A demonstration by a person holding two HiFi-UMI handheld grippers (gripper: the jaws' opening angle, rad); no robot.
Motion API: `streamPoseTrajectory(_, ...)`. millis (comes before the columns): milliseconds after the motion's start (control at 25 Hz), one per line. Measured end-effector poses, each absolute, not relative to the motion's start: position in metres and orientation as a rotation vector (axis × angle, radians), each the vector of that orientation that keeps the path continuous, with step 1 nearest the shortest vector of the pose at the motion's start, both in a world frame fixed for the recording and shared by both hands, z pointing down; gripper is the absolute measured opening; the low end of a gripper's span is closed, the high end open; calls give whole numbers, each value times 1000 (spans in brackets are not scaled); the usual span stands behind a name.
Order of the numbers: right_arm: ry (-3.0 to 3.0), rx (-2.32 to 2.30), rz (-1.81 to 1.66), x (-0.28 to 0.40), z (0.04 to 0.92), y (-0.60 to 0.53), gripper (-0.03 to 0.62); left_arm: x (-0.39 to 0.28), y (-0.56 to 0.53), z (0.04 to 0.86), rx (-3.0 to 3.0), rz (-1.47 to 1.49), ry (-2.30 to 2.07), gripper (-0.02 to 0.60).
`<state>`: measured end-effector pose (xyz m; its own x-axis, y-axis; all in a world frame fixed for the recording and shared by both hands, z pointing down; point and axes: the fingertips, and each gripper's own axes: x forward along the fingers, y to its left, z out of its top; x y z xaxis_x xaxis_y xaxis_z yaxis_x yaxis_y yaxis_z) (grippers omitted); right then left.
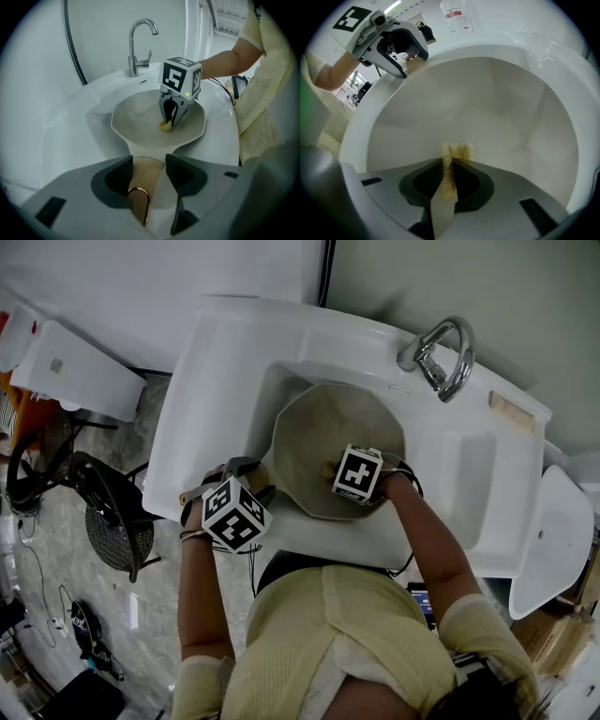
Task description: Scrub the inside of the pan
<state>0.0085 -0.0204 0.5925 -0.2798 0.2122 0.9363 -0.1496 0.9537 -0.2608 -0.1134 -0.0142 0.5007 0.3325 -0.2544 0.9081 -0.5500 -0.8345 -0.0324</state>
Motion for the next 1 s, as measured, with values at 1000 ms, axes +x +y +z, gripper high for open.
streamPoseTrajectory(1000, -1691, 230, 252, 55, 606, -72, 78, -113, -15, 501, 2321, 1503, -724, 262)
